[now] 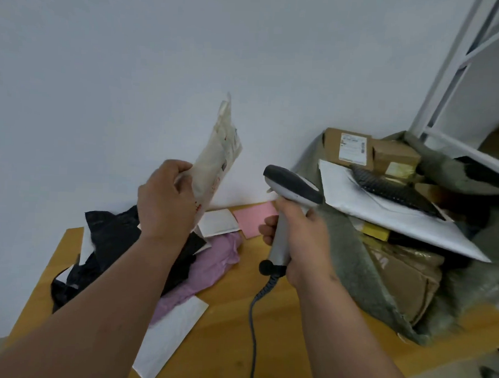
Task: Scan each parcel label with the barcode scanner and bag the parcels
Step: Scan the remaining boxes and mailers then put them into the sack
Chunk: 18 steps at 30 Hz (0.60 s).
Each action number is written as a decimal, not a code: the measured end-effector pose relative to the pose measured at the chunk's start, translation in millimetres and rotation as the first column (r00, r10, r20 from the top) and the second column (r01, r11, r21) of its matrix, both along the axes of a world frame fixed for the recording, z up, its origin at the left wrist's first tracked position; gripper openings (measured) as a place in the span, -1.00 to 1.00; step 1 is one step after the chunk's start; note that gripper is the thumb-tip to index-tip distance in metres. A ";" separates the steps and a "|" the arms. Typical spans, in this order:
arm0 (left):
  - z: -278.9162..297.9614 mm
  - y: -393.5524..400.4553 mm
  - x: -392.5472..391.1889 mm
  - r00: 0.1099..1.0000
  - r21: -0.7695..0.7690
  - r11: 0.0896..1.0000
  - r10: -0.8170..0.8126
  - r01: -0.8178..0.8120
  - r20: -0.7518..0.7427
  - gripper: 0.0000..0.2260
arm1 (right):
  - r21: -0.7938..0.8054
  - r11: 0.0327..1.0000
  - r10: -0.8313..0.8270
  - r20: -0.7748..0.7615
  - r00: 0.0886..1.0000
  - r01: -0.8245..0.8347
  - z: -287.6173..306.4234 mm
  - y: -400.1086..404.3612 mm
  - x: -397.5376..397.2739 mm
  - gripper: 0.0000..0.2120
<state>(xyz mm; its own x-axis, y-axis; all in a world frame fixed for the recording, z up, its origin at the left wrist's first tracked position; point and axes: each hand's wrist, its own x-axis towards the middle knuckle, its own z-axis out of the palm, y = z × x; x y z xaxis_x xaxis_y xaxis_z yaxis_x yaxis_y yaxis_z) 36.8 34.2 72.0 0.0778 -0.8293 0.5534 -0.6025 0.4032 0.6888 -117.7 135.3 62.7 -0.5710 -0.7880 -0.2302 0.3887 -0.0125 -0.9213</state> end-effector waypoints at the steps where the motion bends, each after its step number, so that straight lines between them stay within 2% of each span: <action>1: 6.4 1.0 -14.3 1.000 -0.043 0.999 -0.003 0.003 0.003 -0.84 | -0.015 1.000 -0.019 0.003 1.000 0.019 6.1 3.4 -12.0 -0.88; 5: 29.0 4.3 -80.0 0.995 -0.271 0.958 -0.083 0.093 0.049 -0.82 | -0.047 0.990 -0.130 0.013 0.991 0.130 27.0 20.8 -66.3 -0.91; 10: 43.5 16.8 -177.0 0.940 -0.489 0.830 -0.115 0.268 0.320 -0.69 | -0.071 0.943 -0.324 0.043 0.945 0.326 40.1 43.6 -141.5 -0.91; 14: 26.4 31.5 -234.7 0.794 -0.416 0.781 -0.161 0.465 0.586 -0.62 | -0.099 0.863 -0.488 0.098 0.867 0.496 39.6 65.9 -193.4 -0.88; 18: 4.7 39.3 -270.2 0.690 -0.290 0.772 -0.249 0.565 0.680 -0.72 | -0.070 0.799 -0.590 0.108 0.800 0.598 32.3 85.4 -232.7 -0.84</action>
<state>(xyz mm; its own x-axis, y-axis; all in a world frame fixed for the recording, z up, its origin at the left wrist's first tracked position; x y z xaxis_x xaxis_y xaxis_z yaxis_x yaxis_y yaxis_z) -233.5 73.5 76.7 -0.6655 -0.3361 0.6665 -0.4993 0.8641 -0.0628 -350.4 220.7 95.0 -0.9177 -0.3203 -0.2350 0.3451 -0.3498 -0.8709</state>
